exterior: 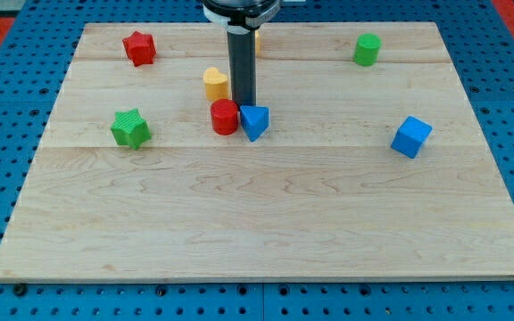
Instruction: Push the red circle toward the bottom left corner
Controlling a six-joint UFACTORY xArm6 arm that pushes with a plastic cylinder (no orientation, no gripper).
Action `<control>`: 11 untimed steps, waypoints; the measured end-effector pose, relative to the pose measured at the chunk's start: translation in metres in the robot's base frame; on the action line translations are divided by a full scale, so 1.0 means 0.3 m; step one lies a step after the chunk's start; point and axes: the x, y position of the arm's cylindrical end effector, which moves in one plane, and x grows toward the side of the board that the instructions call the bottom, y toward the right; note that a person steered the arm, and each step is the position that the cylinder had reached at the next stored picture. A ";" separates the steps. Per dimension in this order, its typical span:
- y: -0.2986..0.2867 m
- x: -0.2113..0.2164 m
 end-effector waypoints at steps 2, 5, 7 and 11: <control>-0.077 0.060; -0.490 0.352; -0.184 0.432; -0.498 0.511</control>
